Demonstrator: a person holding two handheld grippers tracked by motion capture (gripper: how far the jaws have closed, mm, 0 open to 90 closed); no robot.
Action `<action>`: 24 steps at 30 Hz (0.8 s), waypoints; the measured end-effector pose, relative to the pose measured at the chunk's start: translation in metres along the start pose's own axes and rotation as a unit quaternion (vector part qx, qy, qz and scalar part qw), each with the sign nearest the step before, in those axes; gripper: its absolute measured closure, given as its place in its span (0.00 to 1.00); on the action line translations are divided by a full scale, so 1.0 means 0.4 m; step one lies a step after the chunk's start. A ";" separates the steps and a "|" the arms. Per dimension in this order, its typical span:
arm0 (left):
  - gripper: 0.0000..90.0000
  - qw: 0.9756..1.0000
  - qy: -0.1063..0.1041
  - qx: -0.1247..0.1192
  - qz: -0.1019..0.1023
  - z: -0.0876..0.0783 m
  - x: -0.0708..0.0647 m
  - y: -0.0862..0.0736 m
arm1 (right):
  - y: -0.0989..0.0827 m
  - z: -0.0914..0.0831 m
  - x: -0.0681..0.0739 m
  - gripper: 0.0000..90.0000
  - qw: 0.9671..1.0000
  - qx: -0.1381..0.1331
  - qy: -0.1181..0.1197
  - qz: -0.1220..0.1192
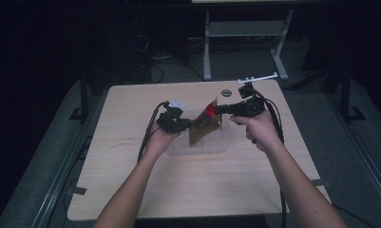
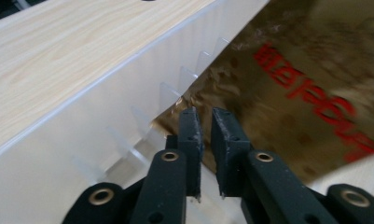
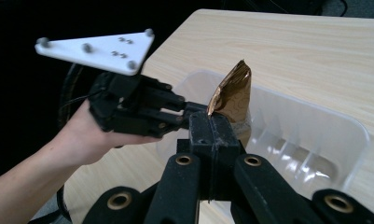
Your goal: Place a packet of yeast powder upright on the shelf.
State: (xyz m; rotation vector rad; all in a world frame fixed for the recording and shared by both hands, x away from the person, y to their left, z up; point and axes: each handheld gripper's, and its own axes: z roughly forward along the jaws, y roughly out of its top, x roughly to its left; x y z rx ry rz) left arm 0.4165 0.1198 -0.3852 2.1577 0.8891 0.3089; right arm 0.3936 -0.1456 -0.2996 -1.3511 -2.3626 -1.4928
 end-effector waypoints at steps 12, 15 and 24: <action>0.52 0.999 -0.041 0.005 0.014 -0.104 -0.045 -0.077 | 0.033 0.065 0.022 1.00 1.000 0.006 0.004 -0.023; 0.45 0.998 -0.058 0.009 0.023 -0.127 -0.072 -0.107 | 0.038 0.085 0.023 1.00 1.000 0.009 0.006 -0.026; 0.35 0.996 -0.083 0.026 0.038 -0.157 -0.125 -0.184 | 0.046 0.137 0.028 1.00 0.999 0.018 0.004 -0.028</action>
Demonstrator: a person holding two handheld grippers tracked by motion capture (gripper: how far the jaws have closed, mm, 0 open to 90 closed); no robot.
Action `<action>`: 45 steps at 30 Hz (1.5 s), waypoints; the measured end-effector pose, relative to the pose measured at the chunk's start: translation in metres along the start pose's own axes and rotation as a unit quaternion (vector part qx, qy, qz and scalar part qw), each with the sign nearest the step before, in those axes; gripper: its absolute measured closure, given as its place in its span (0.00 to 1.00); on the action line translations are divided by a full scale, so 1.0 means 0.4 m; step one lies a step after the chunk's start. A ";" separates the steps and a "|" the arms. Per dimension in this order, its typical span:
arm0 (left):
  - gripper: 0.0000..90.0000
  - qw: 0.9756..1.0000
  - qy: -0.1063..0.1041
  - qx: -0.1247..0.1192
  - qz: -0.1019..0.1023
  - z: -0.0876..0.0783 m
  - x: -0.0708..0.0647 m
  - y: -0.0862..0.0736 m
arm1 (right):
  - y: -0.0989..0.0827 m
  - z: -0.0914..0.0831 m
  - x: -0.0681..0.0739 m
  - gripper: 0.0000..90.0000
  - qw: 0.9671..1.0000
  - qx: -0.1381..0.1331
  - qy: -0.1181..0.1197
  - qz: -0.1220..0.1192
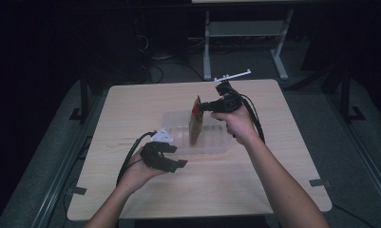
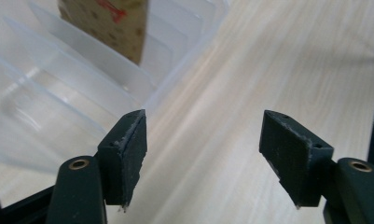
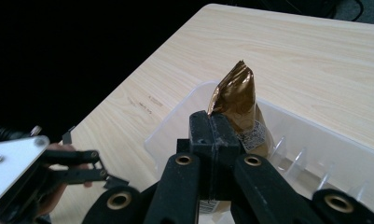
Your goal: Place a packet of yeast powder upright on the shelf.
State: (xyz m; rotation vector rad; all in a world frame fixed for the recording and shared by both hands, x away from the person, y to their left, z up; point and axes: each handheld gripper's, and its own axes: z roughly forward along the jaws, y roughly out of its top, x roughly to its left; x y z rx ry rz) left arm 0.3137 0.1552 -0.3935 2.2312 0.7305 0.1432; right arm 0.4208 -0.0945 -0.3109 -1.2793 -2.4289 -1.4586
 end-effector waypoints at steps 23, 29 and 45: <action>0.27 0.999 -0.016 0.038 0.023 0.051 -0.015 -0.083 | -0.011 -0.005 0.014 0.58 0.998 -0.019 -0.024 -0.050; 0.26 0.999 -0.017 0.033 0.017 0.044 -0.014 -0.082 | -0.035 -0.060 0.025 0.46 0.994 -0.021 -0.038 -0.097; 0.26 1.000 0.004 0.025 0.018 0.002 -0.024 -0.110 | -0.177 -0.155 -0.017 0.35 0.981 -0.017 -0.050 -0.186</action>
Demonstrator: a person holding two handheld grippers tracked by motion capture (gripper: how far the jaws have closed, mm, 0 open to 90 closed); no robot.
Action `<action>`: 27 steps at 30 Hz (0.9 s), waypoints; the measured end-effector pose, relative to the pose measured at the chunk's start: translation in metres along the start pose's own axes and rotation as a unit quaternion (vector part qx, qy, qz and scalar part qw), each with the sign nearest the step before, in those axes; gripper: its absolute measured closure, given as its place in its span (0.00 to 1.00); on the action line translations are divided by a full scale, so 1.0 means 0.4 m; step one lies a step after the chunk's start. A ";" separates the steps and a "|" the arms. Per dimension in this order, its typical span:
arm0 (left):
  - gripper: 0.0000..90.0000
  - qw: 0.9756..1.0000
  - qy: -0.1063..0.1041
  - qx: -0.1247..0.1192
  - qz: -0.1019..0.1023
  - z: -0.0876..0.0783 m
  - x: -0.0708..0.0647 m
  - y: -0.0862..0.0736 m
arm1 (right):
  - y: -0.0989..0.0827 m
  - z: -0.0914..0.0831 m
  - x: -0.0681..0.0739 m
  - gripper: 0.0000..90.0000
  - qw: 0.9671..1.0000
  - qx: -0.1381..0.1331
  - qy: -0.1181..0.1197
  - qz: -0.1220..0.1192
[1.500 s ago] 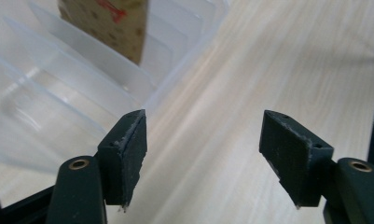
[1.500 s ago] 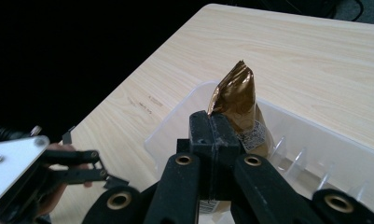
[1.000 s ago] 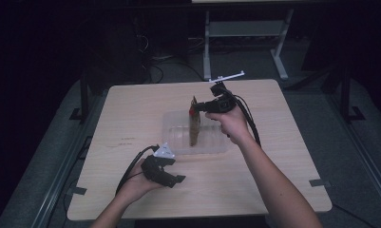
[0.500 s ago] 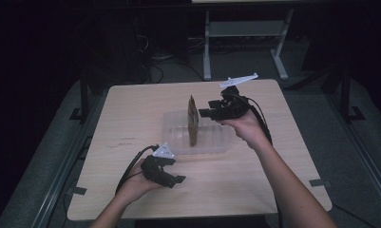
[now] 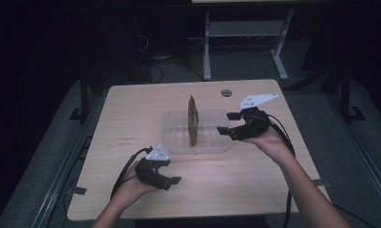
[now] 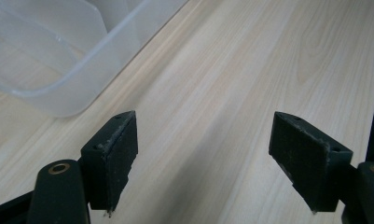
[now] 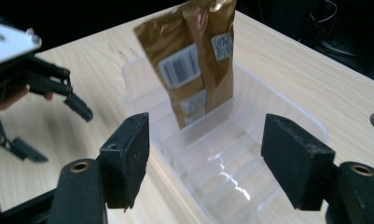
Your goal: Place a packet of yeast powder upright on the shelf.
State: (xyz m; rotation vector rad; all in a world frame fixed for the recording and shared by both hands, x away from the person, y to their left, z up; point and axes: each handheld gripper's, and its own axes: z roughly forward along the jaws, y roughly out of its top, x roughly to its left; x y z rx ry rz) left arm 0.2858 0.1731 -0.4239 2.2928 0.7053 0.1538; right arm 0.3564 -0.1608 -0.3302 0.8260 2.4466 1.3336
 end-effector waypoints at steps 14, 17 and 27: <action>0.26 1.000 0.011 0.018 0.004 -0.028 -0.007 -0.063 | -0.181 -0.053 0.031 0.32 1.000 0.017 -0.003 0.012; 0.26 1.000 0.013 0.017 0.002 -0.022 -0.006 -0.070 | -0.212 -0.054 0.036 0.31 1.000 0.025 -0.003 0.012; 0.26 0.999 0.021 0.040 0.026 -0.007 0.000 -0.081 | -0.345 -0.034 0.045 0.30 0.993 0.114 -0.016 -0.016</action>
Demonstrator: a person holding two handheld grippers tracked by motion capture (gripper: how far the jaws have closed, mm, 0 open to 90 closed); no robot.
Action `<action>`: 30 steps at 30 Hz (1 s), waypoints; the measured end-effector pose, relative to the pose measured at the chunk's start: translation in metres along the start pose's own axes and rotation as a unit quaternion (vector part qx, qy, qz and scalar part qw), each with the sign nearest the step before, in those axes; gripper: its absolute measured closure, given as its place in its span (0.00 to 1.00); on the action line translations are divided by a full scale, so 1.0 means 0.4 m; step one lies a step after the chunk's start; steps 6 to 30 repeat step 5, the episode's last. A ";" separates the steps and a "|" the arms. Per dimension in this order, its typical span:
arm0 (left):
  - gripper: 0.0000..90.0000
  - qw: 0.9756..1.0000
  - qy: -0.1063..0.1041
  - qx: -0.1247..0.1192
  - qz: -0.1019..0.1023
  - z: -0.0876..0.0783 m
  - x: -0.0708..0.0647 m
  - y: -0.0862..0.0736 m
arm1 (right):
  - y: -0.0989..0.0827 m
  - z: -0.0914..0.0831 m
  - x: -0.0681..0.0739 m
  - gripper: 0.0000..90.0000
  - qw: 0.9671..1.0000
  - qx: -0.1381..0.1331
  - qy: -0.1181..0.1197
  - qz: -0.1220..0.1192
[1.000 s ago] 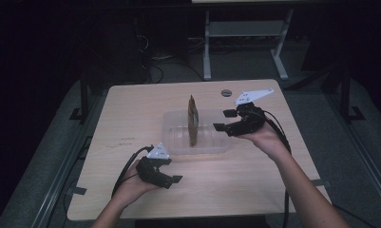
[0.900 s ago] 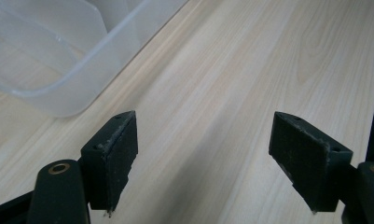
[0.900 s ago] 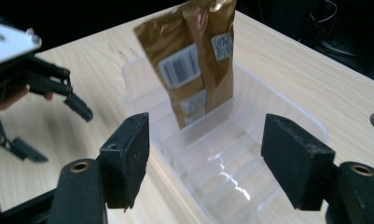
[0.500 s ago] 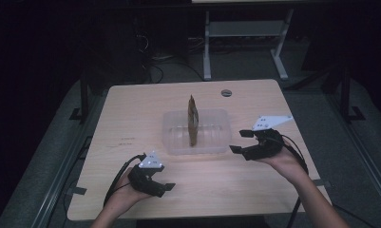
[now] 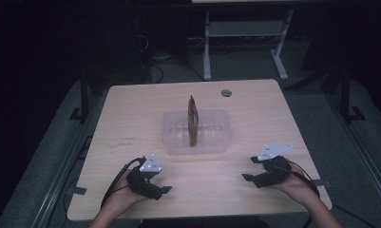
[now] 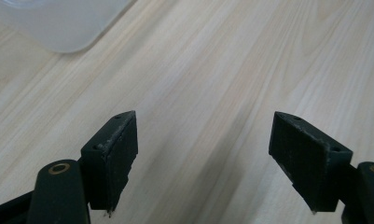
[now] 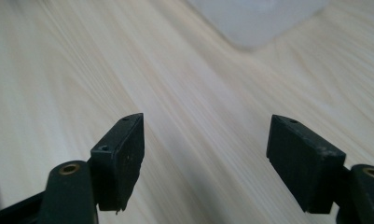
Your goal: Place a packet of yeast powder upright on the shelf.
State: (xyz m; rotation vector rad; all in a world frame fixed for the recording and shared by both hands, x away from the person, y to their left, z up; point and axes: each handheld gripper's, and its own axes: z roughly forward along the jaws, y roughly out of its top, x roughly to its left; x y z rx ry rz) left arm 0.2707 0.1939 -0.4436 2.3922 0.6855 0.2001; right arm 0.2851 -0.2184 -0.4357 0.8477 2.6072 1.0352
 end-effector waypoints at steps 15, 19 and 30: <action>0.26 1.000 -0.006 0.005 0.004 0.008 0.001 -0.001 | 0.001 0.017 0.012 0.31 0.999 0.026 -0.011 -0.017; 0.26 1.000 -0.006 0.005 0.004 0.008 0.001 -0.001 | 0.001 0.017 0.012 0.31 0.999 0.026 -0.011 -0.017; 0.26 1.000 -0.006 0.005 0.004 0.008 0.001 -0.001 | 0.001 0.017 0.012 0.31 0.999 0.026 -0.011 -0.017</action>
